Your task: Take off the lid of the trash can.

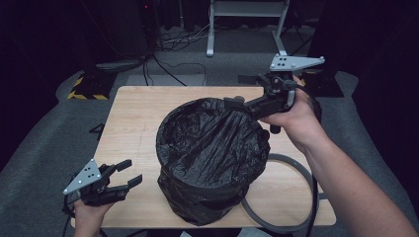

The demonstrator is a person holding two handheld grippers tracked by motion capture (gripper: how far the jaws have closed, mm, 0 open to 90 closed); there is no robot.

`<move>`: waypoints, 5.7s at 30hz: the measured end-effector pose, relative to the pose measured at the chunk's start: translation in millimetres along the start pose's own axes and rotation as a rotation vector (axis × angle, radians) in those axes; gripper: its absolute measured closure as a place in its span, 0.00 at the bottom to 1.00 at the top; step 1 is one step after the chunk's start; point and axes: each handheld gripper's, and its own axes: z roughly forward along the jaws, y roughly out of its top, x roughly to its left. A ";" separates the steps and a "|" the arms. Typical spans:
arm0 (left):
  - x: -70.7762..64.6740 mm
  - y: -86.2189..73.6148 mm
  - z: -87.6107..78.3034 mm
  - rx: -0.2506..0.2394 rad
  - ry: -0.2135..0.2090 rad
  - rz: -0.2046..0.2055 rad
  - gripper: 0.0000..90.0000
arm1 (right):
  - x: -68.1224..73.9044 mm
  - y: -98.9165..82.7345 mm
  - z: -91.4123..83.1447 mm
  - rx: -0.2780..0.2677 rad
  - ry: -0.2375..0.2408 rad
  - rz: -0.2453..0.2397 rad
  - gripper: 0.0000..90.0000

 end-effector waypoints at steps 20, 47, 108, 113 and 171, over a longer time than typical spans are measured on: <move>0.7 -1.8 0.3 0.008 0.012 -0.004 0.37 | 31.7 -9.3 48.8 -0.011 0.032 -0.108 0.09; 1.3 -4.2 3.3 0.039 0.013 0.005 0.38 | 28.2 -59.7 107.6 0.312 -0.047 -0.130 0.42; 2.9 -6.5 3.5 0.048 0.010 -0.002 0.38 | 43.1 -54.4 144.2 0.410 0.027 -0.154 0.35; 1.7 -6.4 5.7 0.058 0.009 0.006 0.38 | 38.4 -65.7 152.2 0.460 0.027 -0.169 0.34; 2.1 -4.8 2.8 0.028 0.025 -0.025 0.38 | 9.9 -22.9 -35.9 0.044 -0.115 -0.120 0.33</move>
